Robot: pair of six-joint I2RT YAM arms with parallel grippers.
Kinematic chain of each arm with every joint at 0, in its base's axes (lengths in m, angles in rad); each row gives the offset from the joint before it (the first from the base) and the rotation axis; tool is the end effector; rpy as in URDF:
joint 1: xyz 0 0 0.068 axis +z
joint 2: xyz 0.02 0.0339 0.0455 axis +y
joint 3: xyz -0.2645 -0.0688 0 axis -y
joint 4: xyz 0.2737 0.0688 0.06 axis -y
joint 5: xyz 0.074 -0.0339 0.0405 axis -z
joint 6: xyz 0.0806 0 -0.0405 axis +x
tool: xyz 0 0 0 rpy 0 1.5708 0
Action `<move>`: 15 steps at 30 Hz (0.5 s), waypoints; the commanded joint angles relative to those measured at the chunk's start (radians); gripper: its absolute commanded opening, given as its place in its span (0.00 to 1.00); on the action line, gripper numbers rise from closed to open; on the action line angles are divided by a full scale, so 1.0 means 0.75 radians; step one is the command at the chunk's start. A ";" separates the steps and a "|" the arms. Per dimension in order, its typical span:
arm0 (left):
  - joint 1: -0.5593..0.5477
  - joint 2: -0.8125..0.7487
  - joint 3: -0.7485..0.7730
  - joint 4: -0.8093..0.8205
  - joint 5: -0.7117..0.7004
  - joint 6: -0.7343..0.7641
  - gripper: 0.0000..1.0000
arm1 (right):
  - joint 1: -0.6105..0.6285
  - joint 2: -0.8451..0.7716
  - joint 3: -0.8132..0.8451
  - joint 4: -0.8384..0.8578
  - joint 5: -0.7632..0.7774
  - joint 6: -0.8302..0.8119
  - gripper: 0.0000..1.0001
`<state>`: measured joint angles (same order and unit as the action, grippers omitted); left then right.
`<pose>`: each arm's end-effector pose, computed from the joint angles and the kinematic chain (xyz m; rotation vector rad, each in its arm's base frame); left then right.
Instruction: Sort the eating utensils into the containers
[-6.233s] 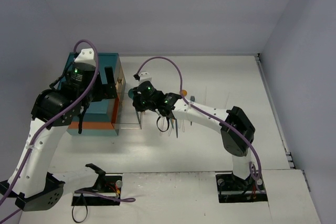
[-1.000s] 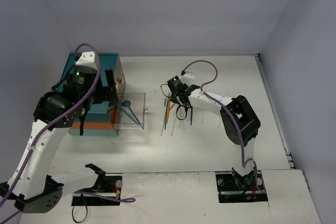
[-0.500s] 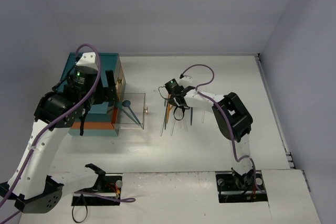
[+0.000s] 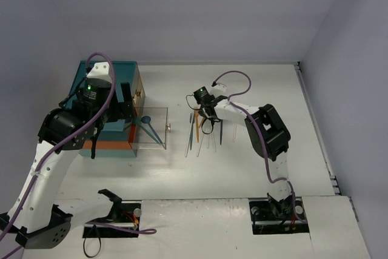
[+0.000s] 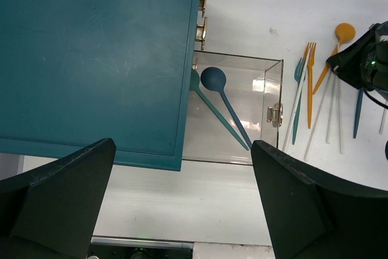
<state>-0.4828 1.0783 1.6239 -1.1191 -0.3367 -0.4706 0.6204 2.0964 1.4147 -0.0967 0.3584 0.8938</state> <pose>0.2106 -0.0803 0.4585 -0.1821 2.1075 -0.2082 0.4310 0.2732 0.1115 0.4878 2.2629 0.3593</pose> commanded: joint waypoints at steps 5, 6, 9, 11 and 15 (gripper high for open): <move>0.012 -0.003 0.012 0.051 0.005 0.016 0.94 | -0.096 0.000 0.059 -0.068 -0.015 -0.337 0.00; 0.012 -0.002 0.013 0.054 0.003 0.016 0.94 | -0.097 -0.024 0.061 -0.032 -0.035 -0.396 0.00; 0.012 0.000 0.015 0.053 0.008 0.013 0.94 | -0.096 -0.111 0.058 0.042 -0.111 -0.520 0.00; 0.012 0.001 0.014 0.054 0.010 0.009 0.94 | -0.095 -0.172 0.048 0.092 -0.176 -0.575 0.00; 0.012 0.007 0.016 0.055 0.016 0.002 0.94 | -0.092 -0.269 0.020 0.172 -0.276 -0.680 0.00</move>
<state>-0.4820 1.0789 1.6211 -1.1185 -0.3299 -0.4713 0.5446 2.0553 1.4282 -0.0707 0.2404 0.5202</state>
